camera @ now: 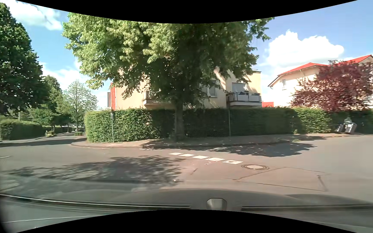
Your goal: Follow the waypoints while adhering to traffic rules and regulations
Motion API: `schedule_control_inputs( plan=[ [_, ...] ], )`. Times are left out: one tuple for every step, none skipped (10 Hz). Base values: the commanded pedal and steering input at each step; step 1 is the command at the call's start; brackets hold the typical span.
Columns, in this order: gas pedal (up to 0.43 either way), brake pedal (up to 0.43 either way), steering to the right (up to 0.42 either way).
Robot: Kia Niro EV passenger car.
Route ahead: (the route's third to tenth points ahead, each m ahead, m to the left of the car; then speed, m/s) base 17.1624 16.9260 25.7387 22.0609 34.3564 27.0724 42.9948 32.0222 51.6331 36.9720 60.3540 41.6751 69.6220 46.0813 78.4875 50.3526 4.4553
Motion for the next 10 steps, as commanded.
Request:
schedule_control_inputs(
  plan=[
    [0.15,0.006,-0.489],
    [0.15,0.006,-0.494],
    [0.15,0.0,-0.493],
    [0.15,0.006,-0.491],
    [0.15,0.006,-0.486],
    [0.15,0.006,-0.476],
    [0.15,0.006,-0.468],
    [0.15,0.006,-0.458],
    [0.157,0.006,-0.44],
    [0.157,0.006,-0.422]
  ],
)
